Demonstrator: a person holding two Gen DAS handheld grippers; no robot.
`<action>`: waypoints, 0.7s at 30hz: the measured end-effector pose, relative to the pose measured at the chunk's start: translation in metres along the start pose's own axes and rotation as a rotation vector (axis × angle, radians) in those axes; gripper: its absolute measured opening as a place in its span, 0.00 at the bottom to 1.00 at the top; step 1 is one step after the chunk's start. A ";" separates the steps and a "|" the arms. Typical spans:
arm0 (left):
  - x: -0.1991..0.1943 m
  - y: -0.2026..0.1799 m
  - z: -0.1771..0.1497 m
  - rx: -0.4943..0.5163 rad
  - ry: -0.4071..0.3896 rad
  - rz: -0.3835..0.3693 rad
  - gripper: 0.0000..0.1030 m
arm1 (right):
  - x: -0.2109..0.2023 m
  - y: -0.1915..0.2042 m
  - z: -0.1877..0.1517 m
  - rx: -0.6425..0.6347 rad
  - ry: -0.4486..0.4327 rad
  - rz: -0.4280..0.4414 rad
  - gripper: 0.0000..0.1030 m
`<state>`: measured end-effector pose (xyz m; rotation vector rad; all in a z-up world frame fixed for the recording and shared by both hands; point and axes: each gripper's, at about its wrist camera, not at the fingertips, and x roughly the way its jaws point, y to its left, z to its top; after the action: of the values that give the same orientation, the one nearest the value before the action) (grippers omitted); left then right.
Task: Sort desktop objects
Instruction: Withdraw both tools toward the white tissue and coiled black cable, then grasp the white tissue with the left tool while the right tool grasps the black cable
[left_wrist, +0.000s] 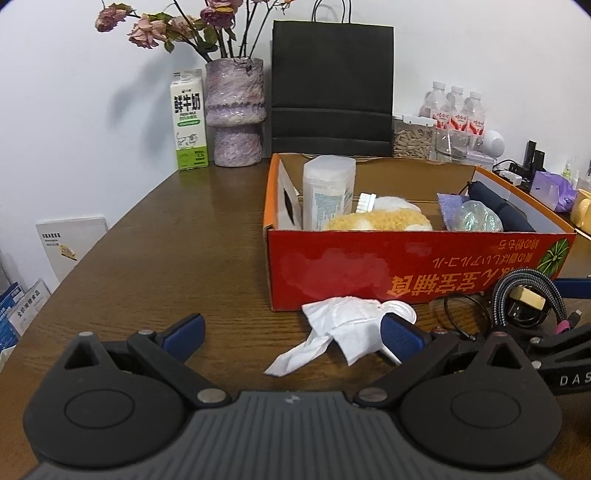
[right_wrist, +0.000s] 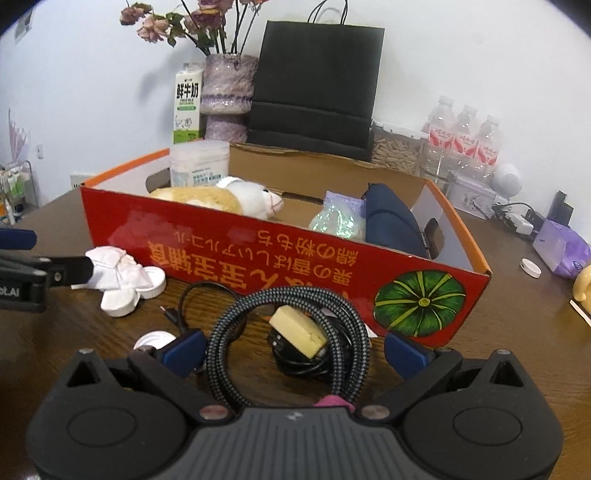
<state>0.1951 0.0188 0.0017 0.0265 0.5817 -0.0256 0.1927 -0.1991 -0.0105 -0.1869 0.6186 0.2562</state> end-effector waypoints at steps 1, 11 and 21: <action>0.002 -0.001 0.001 0.001 0.004 -0.006 1.00 | 0.000 -0.001 -0.001 0.005 -0.002 0.006 0.97; 0.016 -0.011 0.004 0.009 0.017 -0.085 0.90 | -0.005 -0.015 -0.005 0.081 -0.020 0.064 0.84; 0.012 -0.008 -0.002 -0.037 0.020 -0.123 0.18 | -0.005 -0.016 -0.005 0.084 -0.022 0.072 0.84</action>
<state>0.2034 0.0107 -0.0064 -0.0452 0.6027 -0.1342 0.1904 -0.2167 -0.0102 -0.0803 0.6138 0.3010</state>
